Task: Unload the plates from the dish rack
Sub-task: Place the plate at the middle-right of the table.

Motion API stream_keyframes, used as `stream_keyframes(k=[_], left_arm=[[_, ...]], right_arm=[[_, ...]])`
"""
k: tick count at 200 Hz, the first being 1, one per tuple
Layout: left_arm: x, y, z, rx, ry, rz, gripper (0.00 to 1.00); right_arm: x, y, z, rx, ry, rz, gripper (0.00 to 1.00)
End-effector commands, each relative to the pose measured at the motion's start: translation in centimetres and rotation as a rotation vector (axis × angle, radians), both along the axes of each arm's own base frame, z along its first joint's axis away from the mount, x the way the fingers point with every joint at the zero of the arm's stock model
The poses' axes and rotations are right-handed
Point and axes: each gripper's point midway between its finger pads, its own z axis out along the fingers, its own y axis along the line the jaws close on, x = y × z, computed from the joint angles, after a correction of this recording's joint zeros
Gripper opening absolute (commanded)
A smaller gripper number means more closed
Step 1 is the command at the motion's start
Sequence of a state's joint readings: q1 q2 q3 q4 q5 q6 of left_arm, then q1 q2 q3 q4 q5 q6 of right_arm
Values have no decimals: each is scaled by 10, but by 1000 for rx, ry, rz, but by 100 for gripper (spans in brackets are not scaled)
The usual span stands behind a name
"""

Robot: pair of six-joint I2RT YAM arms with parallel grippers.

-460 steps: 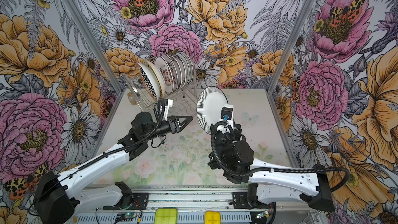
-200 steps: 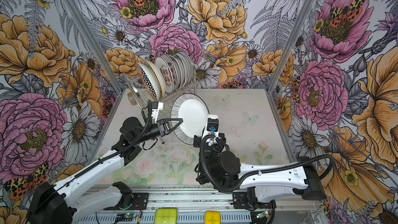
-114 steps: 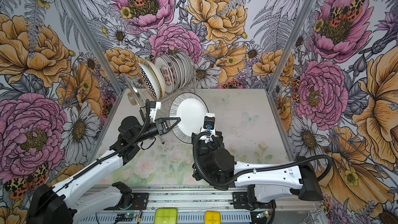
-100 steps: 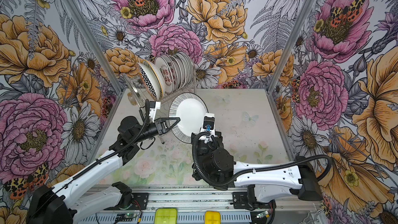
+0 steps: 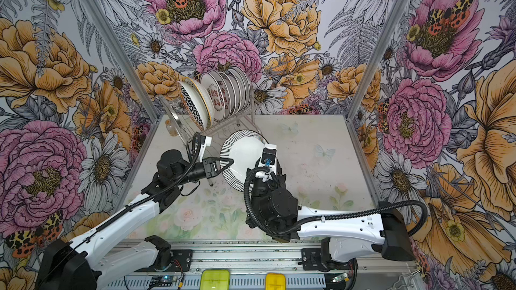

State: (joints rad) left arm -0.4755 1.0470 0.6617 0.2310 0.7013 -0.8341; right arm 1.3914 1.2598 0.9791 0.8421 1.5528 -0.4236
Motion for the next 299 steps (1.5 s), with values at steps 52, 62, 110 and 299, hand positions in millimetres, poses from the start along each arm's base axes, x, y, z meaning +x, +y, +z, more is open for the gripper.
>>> stream_keyframes(k=[52,62,110,299], left_arm=[[-3,1,-8,29,22,-3,0],[-3,1,-13,38,33,-1,0],[-2,3,-32,104,71,25,0],[-3,3,-57,239,103,94,0]], right_arm=[[10,-20,-4,-12,45,-119,61],[13,-25,-2,-21,44,-129,63],[20,-42,7,-56,33,-145,78],[277,-138,21,-579,-61,-410,100]])
